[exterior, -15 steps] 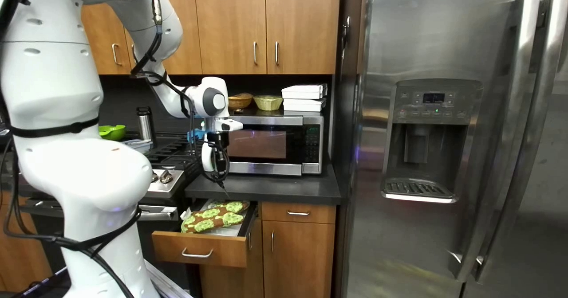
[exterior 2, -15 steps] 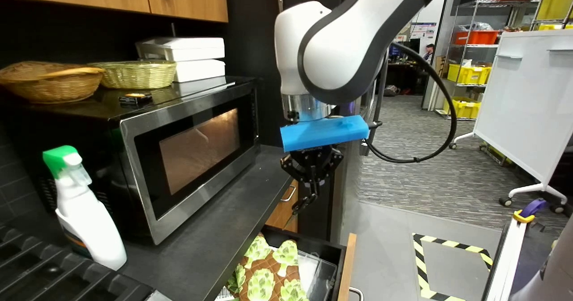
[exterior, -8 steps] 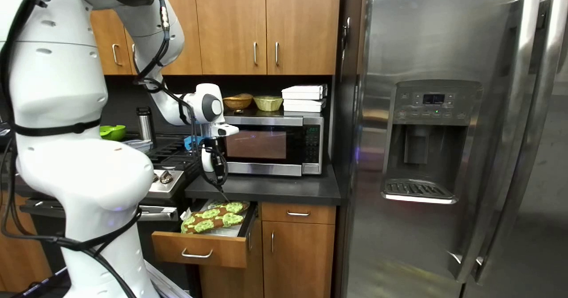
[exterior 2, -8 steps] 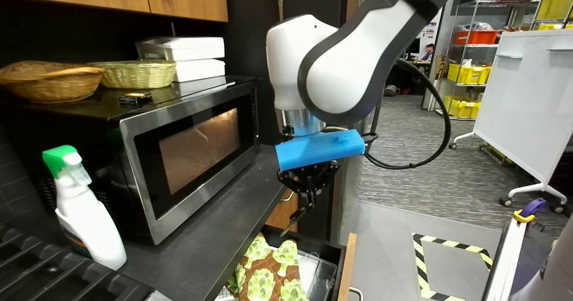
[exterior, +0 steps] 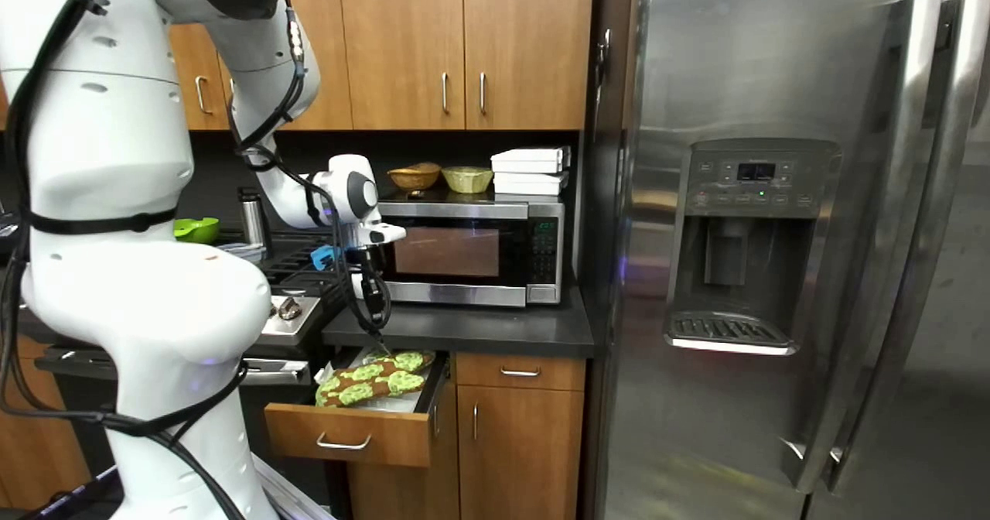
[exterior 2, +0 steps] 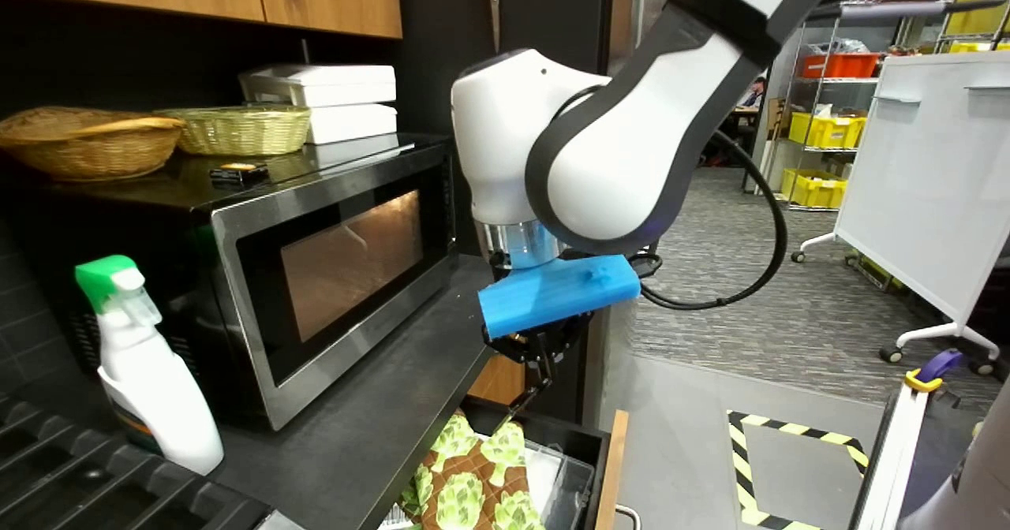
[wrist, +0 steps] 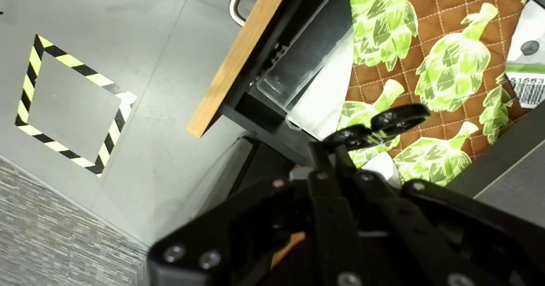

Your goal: Put the scissors in the open drawer

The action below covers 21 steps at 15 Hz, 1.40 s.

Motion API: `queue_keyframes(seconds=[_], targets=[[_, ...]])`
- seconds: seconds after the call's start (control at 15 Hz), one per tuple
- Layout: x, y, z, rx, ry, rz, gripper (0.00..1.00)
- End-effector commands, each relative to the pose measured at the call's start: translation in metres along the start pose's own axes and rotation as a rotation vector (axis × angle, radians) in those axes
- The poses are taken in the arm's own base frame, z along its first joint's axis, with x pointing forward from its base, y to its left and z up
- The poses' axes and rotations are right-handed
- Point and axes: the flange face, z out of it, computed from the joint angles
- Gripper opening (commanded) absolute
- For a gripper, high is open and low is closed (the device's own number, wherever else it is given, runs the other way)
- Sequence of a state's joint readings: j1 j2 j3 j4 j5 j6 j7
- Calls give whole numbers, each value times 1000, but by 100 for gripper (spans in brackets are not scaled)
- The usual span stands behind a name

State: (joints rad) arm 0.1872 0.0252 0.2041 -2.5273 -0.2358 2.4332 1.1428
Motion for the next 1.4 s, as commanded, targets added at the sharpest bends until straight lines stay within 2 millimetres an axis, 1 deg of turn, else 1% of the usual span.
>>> queue_keyframes(seconds=[0.0,0.53,0.73,1.0,1.33], targets=[[-2,-7,7,0,30,-10,2],[-5,-16,21,12,72,-30,2],[-6,-17,31,26,90,-37,2],[-15,-20,44,82,103,-61,2],[-21,-17,60,101,121,-79,2]])
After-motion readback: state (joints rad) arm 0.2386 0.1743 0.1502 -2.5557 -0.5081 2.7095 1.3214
